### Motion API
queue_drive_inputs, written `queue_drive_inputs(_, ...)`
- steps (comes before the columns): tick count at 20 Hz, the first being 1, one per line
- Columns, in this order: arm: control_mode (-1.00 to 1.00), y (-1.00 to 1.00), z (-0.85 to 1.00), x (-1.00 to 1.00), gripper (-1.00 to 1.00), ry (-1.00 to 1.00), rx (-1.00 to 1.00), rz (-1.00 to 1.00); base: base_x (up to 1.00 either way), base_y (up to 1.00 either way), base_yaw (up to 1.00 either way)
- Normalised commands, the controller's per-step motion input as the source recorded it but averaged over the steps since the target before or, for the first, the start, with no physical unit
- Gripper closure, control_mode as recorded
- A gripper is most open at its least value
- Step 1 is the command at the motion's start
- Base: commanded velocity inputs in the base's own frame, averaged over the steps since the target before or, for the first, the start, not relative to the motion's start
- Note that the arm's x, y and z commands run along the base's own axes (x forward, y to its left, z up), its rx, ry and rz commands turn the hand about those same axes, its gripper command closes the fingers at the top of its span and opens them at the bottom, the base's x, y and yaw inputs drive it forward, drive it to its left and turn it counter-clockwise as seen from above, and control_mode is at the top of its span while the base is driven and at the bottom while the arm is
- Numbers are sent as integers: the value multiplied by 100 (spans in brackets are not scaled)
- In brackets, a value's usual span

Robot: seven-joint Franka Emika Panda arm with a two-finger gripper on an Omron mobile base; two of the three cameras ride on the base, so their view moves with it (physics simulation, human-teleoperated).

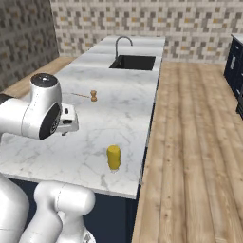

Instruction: Move the shaker and mustard from the cabinet to the dining counter.

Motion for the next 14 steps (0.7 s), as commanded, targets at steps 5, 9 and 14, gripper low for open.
queue_drive_inputs(5,-100,0,0,0,-100,-1,0,-32,0,0,0)
queue_drive_inputs(9,-100,0,0,-1,-100,-16,-1,-14,0,0,0)
queue_drive_inputs(14,-100,0,0,0,-100,-22,-1,-7,0,0,0)
